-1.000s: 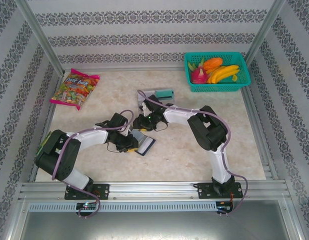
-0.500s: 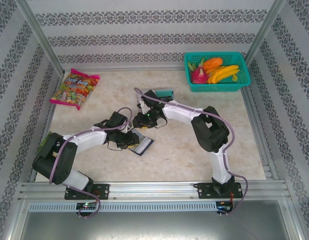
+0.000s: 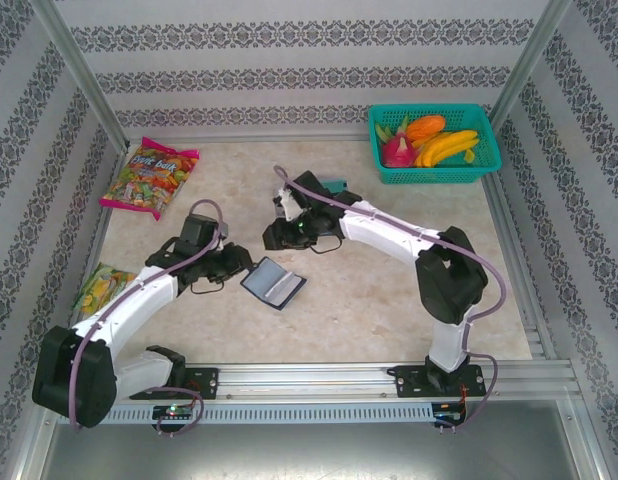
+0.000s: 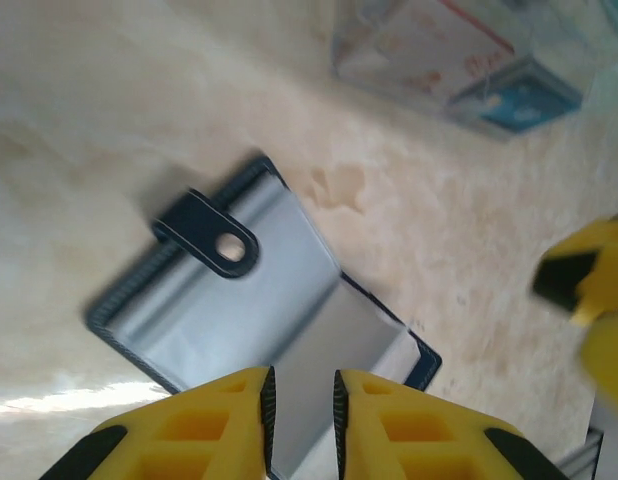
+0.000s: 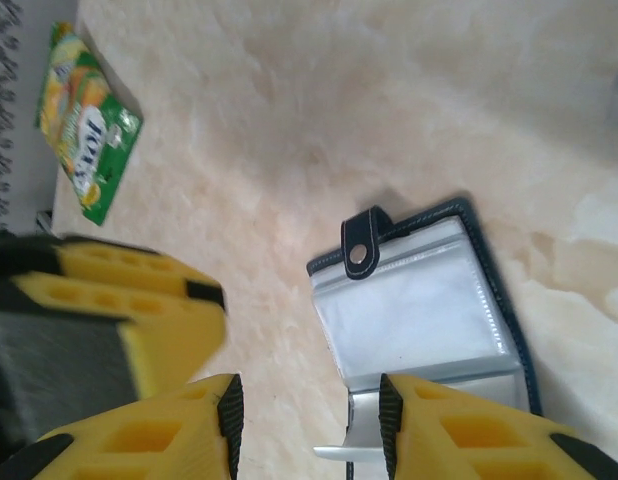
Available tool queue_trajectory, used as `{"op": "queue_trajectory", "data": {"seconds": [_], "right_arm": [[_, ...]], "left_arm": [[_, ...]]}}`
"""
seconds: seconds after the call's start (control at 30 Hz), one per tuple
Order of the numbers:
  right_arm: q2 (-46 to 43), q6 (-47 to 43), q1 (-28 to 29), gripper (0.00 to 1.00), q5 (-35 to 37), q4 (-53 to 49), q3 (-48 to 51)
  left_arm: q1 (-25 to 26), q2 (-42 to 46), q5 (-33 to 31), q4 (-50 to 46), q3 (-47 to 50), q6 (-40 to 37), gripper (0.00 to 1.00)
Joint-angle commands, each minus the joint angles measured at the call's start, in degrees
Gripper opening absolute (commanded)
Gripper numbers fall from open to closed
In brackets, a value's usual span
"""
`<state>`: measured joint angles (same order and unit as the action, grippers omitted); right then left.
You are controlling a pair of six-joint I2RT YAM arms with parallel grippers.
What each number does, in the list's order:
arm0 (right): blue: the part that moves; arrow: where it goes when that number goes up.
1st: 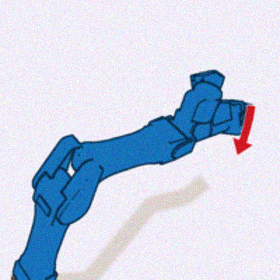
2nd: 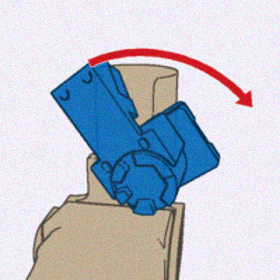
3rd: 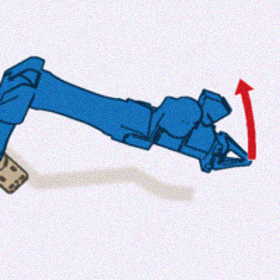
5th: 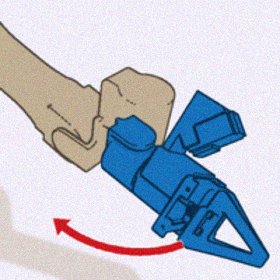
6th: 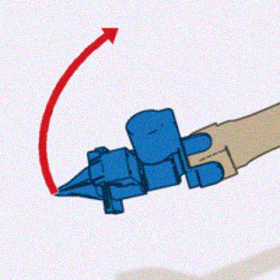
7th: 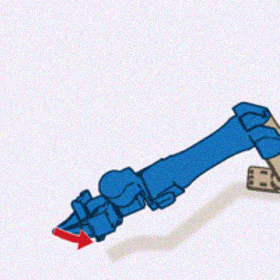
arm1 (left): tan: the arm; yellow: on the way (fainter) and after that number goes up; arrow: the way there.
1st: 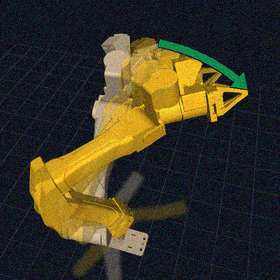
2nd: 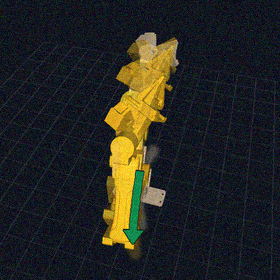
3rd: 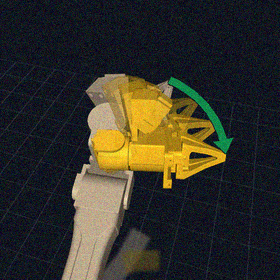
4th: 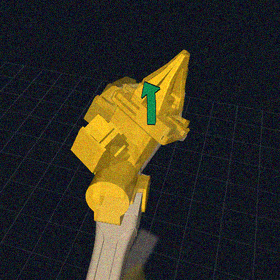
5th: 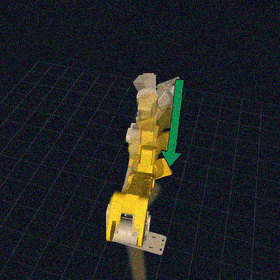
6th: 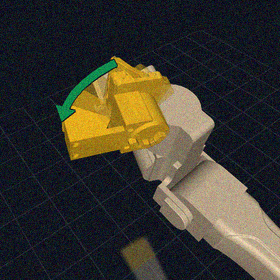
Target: Put the credit cards into the card holder
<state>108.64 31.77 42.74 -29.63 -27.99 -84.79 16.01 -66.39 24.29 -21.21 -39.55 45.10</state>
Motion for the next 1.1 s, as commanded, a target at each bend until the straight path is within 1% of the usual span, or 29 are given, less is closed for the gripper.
{"op": "queue_trajectory", "data": {"seconds": [0.0,0.13,0.23,0.5,0.63,0.87,1.07], "right_arm": [[5.09,0.93,2.62,0.42,-0.71,-1.84,-3.69],[10.08,0.27,4.59,0.42,-0.17,-4.20,-7.50],[10.81,0.40,5.56,0.42,-0.43,-4.62,-7.23],[5.60,1.10,6.39,0.43,-0.89,-4.97,0.71],[4.75,1.08,6.48,0.43,-1.96,-6.08,3.63],[0.68,1.63,6.74,0.43,0.66,-6.24,9.99],[-0.23,2.24,6.74,0.43,1.57,-5.61,13.87]], "left_arm": [[-2.41,0.28,-0.33,-3.86,0.66,0.38,0.26],[-3.16,-0.77,0.11,-3.31,-0.29,0.08,0.27],[-3.09,-1.60,0.38,-2.77,-0.35,0.11,0.27],[-3.36,-3.30,0.71,-1.60,-0.33,-0.26,0.27],[-3.29,-4.07,1.22,-0.27,0.09,0.16,0.27],[-3.27,-4.93,2.74,1.89,0.39,0.94,0.27],[-3.27,-6.65,4.26,3.89,0.70,1.61,0.27]]}}
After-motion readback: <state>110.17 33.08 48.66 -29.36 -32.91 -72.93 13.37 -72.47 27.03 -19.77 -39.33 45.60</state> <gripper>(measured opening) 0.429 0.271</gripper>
